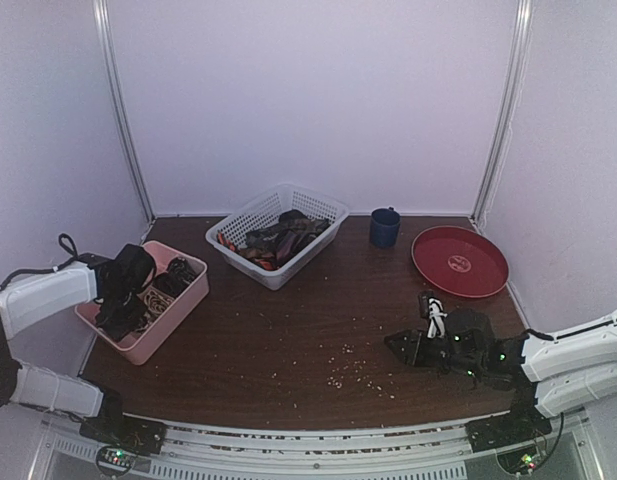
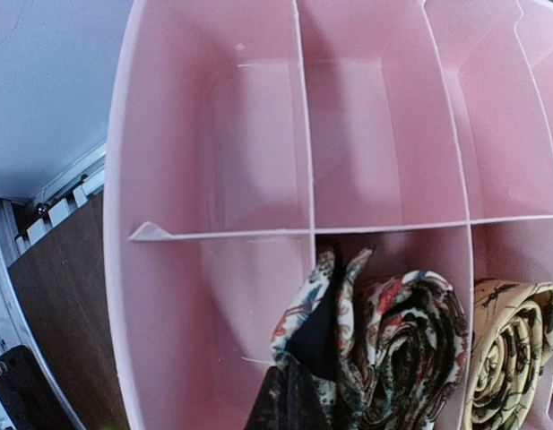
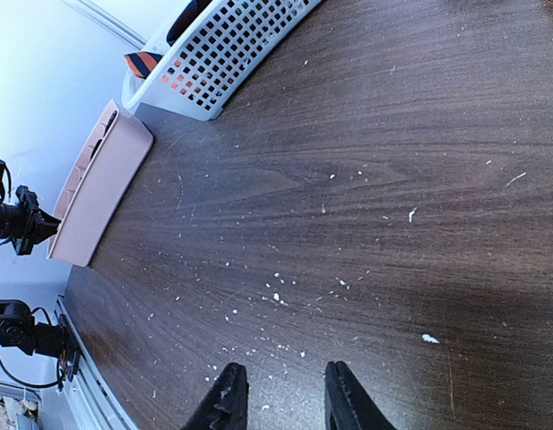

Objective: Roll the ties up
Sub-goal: Adjust the tie in the storage box, then reset both arms

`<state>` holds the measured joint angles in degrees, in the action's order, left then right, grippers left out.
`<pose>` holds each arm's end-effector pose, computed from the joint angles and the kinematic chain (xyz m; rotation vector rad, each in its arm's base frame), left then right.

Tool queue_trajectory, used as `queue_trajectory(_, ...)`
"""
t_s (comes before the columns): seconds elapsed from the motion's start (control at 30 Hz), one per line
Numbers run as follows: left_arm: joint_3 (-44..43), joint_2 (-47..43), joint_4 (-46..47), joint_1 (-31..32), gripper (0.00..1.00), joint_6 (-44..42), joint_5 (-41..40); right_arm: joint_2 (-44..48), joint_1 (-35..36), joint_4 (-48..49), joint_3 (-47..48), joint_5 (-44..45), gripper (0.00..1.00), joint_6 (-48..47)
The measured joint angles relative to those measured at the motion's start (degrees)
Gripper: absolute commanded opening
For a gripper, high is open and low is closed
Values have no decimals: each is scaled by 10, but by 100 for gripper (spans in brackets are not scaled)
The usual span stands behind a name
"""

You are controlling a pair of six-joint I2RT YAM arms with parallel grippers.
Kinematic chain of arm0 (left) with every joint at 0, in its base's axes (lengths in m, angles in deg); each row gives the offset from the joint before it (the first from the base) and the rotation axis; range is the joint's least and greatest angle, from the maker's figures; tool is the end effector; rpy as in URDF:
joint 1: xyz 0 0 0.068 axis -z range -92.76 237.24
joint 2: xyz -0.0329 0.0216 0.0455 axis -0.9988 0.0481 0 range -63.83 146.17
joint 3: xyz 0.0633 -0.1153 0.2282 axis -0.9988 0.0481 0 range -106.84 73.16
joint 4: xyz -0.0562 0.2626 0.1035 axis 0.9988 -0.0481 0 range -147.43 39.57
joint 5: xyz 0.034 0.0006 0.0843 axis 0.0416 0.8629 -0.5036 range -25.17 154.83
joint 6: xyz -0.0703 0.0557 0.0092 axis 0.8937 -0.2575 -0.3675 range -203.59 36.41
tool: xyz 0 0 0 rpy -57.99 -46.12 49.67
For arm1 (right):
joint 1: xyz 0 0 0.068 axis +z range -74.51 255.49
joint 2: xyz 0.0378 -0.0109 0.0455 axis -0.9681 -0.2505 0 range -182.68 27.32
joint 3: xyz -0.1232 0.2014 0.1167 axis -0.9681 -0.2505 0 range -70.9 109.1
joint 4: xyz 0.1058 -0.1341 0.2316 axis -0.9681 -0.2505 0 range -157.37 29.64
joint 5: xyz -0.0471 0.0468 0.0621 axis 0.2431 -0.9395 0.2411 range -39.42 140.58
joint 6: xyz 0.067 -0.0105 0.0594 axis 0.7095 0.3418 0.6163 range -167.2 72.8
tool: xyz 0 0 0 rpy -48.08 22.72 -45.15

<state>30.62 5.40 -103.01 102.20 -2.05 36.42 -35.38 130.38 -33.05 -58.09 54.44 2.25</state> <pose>0.2298 -0.0218 0.1400 -1.5004 2.1706 0.2598 0.1584 0.2159 0.1101 -0.0534 2.1404 1.0841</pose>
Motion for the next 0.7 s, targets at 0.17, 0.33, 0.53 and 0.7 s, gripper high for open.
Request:
queue_trajectory(0.17, -1, 0, -1, -1, 27, -8, 2, 0, 0, -11, 2, 2, 32, -1)
queue_trajectory(0.33, -26, -13, -8, -1, 45, -18, 14, 24, 0, -59, 19, 16, 39, -10)
queue_trajectory(0.53, -71, -84, -7, -1, 59, -63, 12, 88, 0, -143, 71, 44, 62, -31)
queue_trajectory(0.7, -82, -173, 37, -1, 98, -183, 34, 142, 0, -219, 118, 82, 100, -49)
